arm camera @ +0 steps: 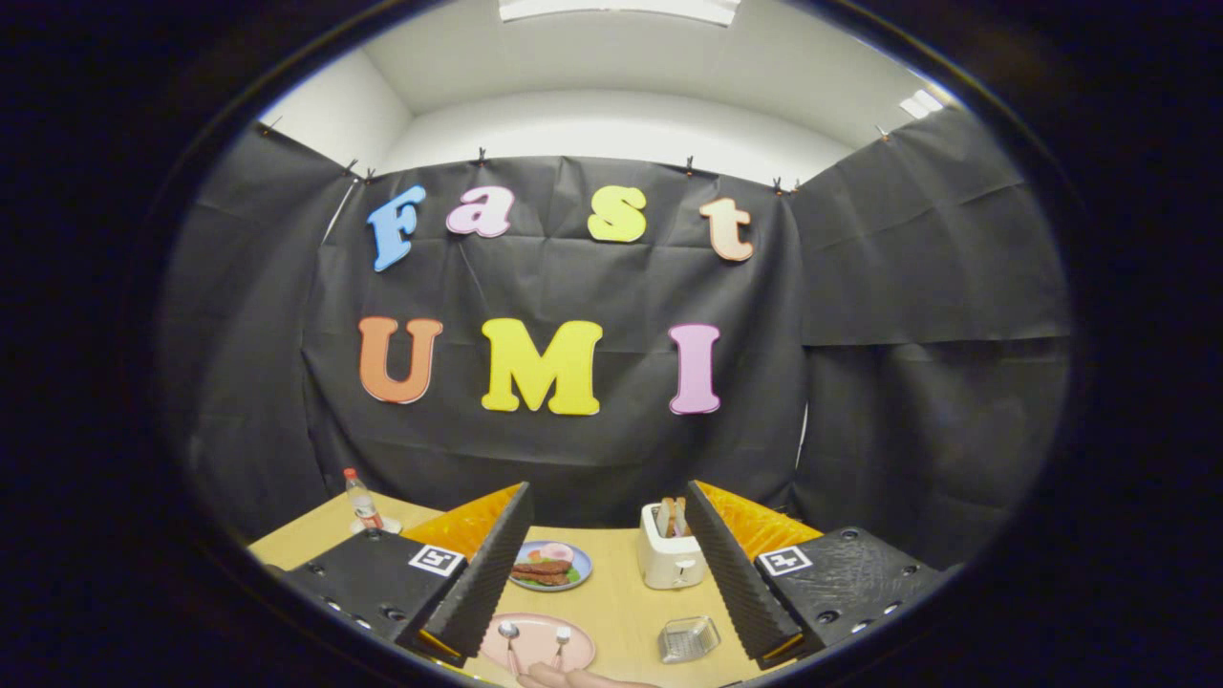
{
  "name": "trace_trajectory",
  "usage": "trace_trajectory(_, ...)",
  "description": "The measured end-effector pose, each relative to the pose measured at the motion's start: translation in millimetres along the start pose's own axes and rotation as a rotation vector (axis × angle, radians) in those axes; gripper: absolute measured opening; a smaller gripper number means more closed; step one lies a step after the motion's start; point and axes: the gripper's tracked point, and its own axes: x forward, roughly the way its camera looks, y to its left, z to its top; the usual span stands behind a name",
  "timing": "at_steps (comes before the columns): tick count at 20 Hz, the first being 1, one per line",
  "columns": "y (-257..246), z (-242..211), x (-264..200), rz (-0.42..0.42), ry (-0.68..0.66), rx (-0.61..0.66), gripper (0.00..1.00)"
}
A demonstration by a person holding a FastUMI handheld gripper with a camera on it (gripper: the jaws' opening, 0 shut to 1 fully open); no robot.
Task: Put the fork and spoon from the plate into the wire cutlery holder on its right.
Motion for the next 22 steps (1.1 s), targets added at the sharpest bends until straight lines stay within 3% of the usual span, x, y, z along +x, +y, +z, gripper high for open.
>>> trace_trajectory(8, 21, -87, 35, 0.068, 0.195, 0.015, 0.96)
trace_trajectory(22, 78, -321, 58, 0.175, 0.658, -0.13, 0.94)
